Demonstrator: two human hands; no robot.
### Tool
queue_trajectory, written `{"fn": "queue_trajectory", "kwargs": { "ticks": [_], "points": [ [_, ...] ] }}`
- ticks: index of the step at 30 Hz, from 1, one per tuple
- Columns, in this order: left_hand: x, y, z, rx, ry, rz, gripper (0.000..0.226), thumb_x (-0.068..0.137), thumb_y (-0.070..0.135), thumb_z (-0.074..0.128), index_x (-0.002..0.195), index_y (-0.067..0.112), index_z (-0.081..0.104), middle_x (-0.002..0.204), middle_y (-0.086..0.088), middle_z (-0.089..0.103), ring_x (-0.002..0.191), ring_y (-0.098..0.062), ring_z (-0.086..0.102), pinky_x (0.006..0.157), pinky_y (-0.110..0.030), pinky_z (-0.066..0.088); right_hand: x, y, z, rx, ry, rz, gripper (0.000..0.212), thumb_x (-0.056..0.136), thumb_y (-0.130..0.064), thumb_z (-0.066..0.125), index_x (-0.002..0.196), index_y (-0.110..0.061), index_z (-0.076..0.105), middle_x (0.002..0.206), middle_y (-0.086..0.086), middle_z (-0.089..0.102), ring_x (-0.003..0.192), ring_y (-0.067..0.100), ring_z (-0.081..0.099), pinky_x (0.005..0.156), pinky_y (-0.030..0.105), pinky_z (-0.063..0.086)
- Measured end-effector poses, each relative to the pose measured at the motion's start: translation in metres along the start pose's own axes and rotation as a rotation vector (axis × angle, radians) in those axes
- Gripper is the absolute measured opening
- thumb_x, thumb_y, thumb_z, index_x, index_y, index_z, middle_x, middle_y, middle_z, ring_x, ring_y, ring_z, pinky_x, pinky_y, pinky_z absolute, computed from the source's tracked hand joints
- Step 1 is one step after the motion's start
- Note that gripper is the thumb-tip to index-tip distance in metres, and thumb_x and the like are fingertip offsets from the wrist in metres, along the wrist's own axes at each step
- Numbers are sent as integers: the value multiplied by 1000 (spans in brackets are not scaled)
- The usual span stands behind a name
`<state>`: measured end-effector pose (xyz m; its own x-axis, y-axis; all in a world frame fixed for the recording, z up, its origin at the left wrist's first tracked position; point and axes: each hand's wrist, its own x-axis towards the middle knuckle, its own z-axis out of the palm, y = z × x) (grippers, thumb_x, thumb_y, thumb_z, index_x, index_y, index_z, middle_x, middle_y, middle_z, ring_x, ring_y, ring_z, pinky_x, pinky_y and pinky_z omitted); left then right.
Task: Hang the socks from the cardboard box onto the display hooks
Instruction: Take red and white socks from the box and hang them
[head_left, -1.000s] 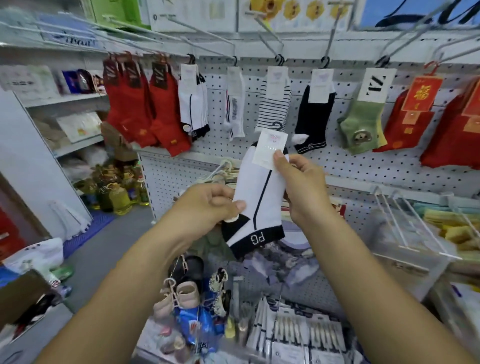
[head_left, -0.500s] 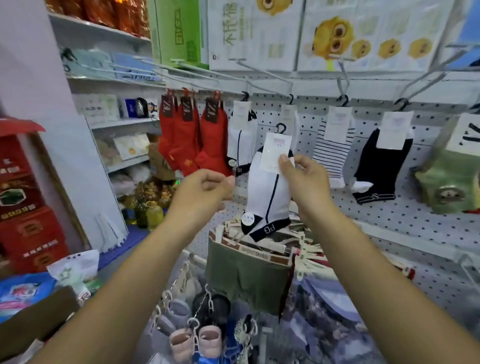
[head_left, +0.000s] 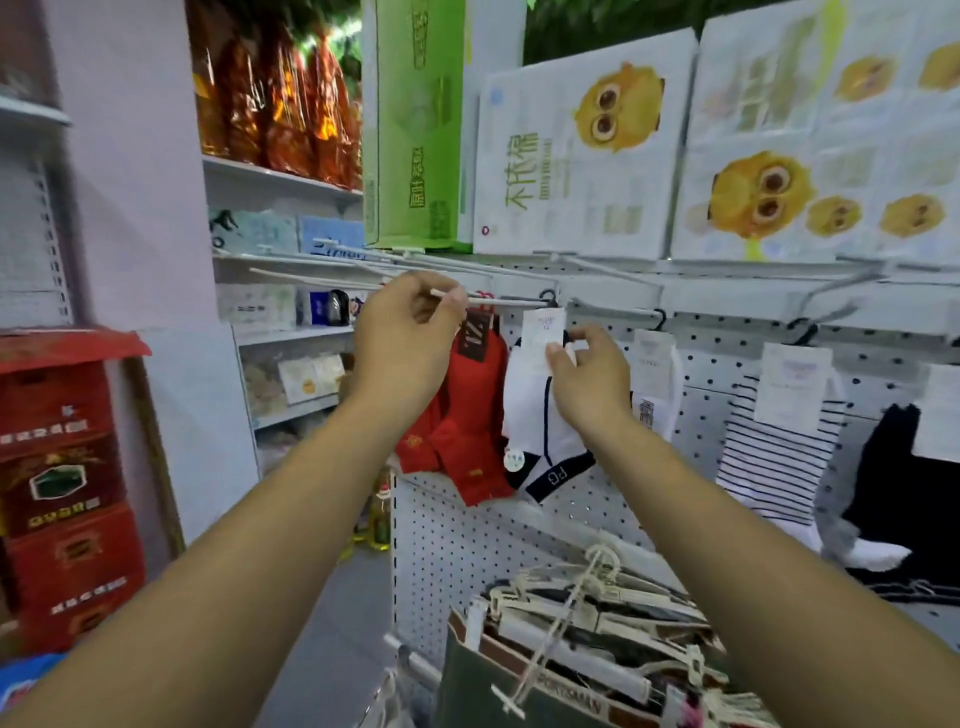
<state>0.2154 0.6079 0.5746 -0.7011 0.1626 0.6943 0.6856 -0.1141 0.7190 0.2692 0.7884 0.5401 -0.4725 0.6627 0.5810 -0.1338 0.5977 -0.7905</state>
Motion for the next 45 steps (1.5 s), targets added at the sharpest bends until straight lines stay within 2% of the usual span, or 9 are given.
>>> {"fn": "queue_trajectory", "kwargs": {
  "ticks": [3,6,11,17,23,28,31,35,45],
  "points": [
    [7,-8,1,-28,21,75,22,97,22,68,79,34,67,74,8,76,79,-6,74,75,-28,58,13,6,13,-82,-11,-26,15,102,-21,55,116,-19,55,90,-10,51,71,2,48,51,8,31],
    [10,-20,-1,-80,-25,124,17,97,24,68,83,33,68,76,6,76,81,-7,75,82,-39,62,20,19,27,-123,23,-15,10,101,-18,56,110,-18,55,84,-14,49,68,-3,45,54,17,36],
    [17,-34,-7,-171,-105,210,6,96,24,70,92,23,73,77,6,76,80,-10,75,82,-42,61,23,28,41,-146,106,52,14,98,-21,60,110,-15,59,87,-6,57,74,14,53,68,26,39],
    [25,-42,-12,-275,-205,266,9,96,22,71,89,27,72,78,9,75,78,-7,74,79,-36,61,17,25,51,-182,212,96,9,97,-25,62,103,-23,57,74,-9,56,63,8,53,66,25,43],
    [35,-51,-14,-331,-269,301,8,94,25,73,89,32,72,79,9,75,76,-8,72,75,-31,59,5,18,56,-215,277,137,24,95,-31,65,113,-17,59,95,-3,63,87,15,62,67,22,44],
    [35,-57,-25,-422,-395,171,13,94,22,73,106,28,76,96,17,77,94,-2,73,87,-23,57,-27,9,58,-297,370,101,34,91,-35,71,118,-18,59,114,-5,59,105,10,54,89,22,44],
    [24,-63,-44,-392,-452,84,27,94,25,72,121,23,74,111,19,73,106,6,67,93,-14,51,-58,-2,59,-295,308,75,37,91,-37,71,122,-21,59,124,-7,58,114,8,51,99,29,44],
    [-3,-86,-79,-147,-524,87,41,91,40,72,131,30,67,130,18,66,123,1,57,107,-25,43,-104,-20,63,-338,196,55,46,91,-39,69,133,-25,57,134,-9,56,123,8,50,106,34,44],
    [-149,-187,-215,340,-608,-164,54,91,37,74,140,21,58,146,0,55,136,-16,47,114,-31,35,-278,-5,97,-351,-272,102,45,92,-34,69,135,-27,56,137,-10,53,124,4,46,102,21,35]
  ]
}}
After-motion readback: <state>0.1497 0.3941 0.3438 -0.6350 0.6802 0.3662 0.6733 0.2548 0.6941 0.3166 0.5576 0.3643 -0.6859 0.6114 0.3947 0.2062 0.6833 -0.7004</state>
